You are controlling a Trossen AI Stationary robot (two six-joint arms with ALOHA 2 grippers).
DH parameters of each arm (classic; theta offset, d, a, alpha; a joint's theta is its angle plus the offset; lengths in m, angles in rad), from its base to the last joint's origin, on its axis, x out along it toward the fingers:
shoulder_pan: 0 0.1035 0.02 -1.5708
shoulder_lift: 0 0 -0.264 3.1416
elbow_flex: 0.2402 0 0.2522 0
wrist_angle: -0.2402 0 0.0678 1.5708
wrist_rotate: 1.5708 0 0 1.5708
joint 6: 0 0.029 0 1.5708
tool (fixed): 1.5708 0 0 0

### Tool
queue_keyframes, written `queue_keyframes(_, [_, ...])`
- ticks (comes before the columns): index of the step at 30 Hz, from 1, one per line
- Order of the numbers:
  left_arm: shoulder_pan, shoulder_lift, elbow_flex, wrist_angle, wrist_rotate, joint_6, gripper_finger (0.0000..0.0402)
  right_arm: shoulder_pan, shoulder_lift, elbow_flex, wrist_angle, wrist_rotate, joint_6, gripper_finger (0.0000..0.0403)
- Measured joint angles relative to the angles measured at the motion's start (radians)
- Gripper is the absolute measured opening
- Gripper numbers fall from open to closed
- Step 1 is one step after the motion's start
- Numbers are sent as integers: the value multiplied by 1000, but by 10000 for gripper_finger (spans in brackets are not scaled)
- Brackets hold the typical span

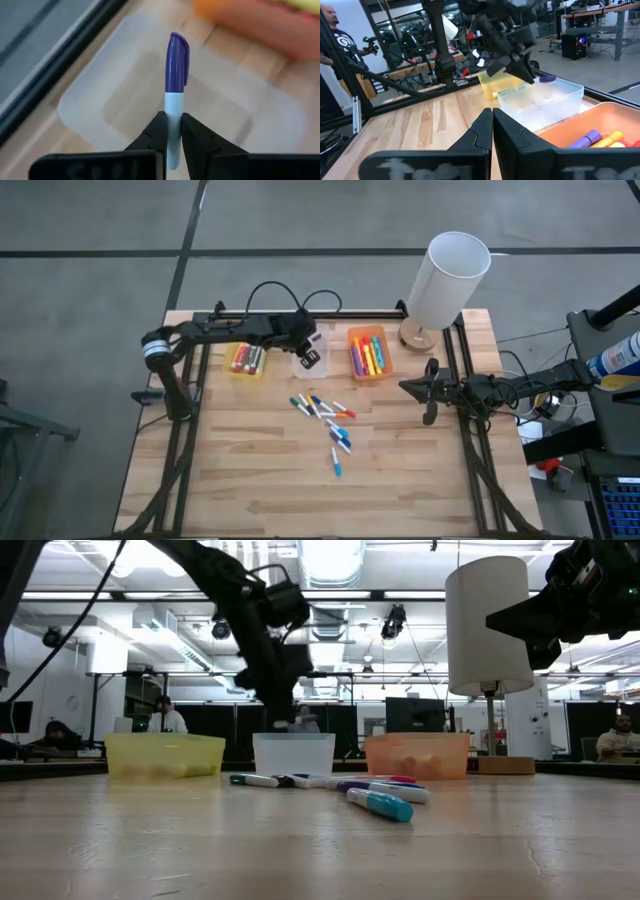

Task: Pick & Place Markers
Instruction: Put the left small purple highlighter pen into the transparent bin, then put the small green highlighter pen into the transparent bin

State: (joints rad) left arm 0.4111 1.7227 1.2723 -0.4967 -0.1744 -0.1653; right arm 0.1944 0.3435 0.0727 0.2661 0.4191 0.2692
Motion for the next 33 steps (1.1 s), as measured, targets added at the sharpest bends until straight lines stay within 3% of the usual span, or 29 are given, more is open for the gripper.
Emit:
queue_keyframes(13, [6,65,-34,60,12,-63,42,0,0,0,0,0,0,9])
queue_keyframes(24, [13,83,-34,54,-23,-61,126,0,0,0,0,0,0,9])
queue_keyframes(33, [-27,36,-30,-65,-26,83,132,0,1,0,0,0,0,9])
